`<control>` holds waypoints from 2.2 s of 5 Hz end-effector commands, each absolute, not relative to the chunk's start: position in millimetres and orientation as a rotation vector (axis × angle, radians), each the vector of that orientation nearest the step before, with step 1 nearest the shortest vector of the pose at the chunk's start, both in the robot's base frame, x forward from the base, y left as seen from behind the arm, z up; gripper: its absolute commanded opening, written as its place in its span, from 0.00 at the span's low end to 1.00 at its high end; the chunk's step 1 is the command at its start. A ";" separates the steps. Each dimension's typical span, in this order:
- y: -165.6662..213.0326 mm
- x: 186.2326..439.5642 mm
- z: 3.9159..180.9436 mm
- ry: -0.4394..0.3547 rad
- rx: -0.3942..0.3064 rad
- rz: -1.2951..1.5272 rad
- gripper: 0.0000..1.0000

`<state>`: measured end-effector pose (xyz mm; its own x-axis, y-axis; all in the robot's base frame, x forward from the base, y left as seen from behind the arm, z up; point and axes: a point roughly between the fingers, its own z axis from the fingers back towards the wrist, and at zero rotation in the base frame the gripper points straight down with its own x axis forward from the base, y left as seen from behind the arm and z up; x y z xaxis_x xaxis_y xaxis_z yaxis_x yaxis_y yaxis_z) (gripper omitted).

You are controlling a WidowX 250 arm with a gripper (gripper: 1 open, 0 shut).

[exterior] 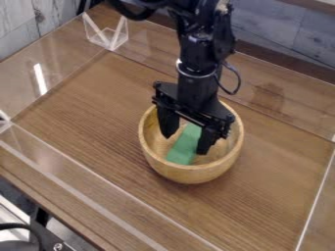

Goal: Move green stick from inside the wooden bowl to the table next to it

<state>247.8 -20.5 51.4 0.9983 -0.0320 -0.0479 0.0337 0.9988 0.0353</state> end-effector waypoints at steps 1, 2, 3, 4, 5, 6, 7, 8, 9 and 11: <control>-21.0 253.9 66.7 -0.017 0.034 -0.032 1.00; -20.9 254.0 67.9 -0.022 0.034 -0.029 1.00; -20.8 253.9 67.2 -0.026 0.033 -0.027 1.00; -20.8 253.7 65.2 -0.027 0.033 -0.025 1.00; -20.5 253.3 58.8 -0.027 0.037 -0.025 1.00; -20.3 253.1 52.5 -0.027 0.041 -0.024 1.00; -20.0 253.0 46.0 -0.026 0.045 -0.024 1.00; -19.8 253.1 40.0 -0.025 0.050 -0.022 1.00; -19.7 253.1 35.2 -0.024 0.054 -0.018 1.00; -18.4 253.6 33.8 -0.023 0.046 -0.007 0.00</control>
